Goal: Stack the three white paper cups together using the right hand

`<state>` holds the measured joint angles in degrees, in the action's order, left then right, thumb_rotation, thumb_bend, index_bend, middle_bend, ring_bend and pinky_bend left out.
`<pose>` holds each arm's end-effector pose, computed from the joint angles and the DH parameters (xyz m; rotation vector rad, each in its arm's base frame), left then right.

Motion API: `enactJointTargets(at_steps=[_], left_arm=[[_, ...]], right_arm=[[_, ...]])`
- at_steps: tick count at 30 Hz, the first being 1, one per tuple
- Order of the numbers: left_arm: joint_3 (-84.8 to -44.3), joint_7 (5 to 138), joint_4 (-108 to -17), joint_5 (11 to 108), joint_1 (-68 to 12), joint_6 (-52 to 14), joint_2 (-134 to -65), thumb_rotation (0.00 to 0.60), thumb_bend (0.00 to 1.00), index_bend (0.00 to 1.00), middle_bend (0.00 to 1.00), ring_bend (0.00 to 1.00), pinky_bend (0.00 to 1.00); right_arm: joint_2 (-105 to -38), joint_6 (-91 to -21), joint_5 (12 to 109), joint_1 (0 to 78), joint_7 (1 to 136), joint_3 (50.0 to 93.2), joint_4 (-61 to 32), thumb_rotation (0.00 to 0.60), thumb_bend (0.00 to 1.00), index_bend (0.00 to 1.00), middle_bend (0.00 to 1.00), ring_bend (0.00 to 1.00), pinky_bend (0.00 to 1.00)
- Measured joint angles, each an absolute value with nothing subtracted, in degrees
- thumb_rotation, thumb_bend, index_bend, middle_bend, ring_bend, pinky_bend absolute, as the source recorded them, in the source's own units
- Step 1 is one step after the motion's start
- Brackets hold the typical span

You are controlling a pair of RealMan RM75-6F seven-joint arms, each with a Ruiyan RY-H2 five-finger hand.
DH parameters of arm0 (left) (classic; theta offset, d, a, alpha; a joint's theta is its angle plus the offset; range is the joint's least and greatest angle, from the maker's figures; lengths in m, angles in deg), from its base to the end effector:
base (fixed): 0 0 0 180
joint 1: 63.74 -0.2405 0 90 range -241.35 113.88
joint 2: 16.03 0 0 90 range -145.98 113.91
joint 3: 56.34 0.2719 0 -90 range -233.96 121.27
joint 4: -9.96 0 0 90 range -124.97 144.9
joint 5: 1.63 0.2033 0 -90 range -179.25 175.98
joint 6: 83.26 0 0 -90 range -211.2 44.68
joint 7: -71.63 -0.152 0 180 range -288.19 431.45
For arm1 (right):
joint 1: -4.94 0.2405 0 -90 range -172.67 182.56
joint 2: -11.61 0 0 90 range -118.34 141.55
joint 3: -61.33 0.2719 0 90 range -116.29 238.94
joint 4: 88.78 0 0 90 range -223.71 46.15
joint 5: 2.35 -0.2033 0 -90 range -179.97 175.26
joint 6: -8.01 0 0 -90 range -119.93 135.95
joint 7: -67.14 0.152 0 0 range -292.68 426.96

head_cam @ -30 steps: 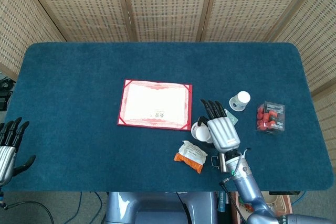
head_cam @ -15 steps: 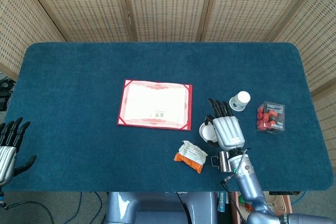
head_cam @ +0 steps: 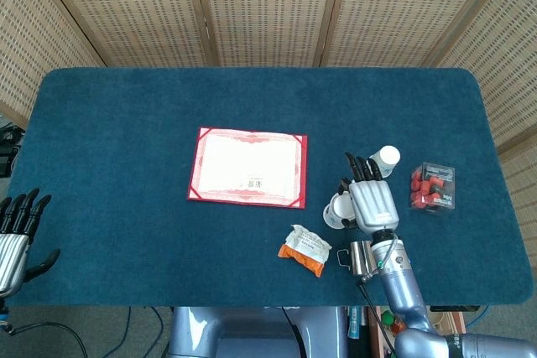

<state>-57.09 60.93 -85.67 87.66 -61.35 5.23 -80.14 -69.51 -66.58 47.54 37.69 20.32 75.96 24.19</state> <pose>-0.3106 0.1677 0.1672 -1.4386 -0.7896 -0.8205 -0.1539 -0.3064 0.0595 1.5924 -0.9533 0.8054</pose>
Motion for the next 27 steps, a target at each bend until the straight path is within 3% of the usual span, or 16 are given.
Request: enactJointTargets(at_steps=[8,13,18,27], left_arm=[[-57.0,60.7,-85.9,87.9,-61.3,5.2,-80.2,0.600,0.26,0.00,0.00,0.00,0.00],[-57.0,60.6,-85.9,87.8,-61.3,5.1,-80.2,0.600,0.26,0.00,0.00,0.00,0.00],[-56.9,60.4,-86.0,88.0,-61.2,5.0,-80.3,0.600,0.26,0.00,0.00,0.00,0.00],[-57.0,60.4,-85.9,87.8,-61.2,5.1,-80.5,0.600,0.26,0.00,0.00,0.00,0.00]], right_arm=[[-68.8,-67.6,43.9,39.0,18.4,75.9,25.2,0.600,0.11,0.47,0.04,0.00,0.00],[-68.4,-66.9,41.0,39.7,19.3,76.1,24.2,0.600,0.11,0.31,0.00,0.00,0.00],[-67.9,-66.9,40.2,40.2,20.4,75.6,23.6,0.600,0.11,0.25,0.00,0.00,0.00],[-66.9,-67.6,42.6,41.1,21.1,75.3,23.8,0.600,0.11,0.25,0.00,0.00,0.00]])
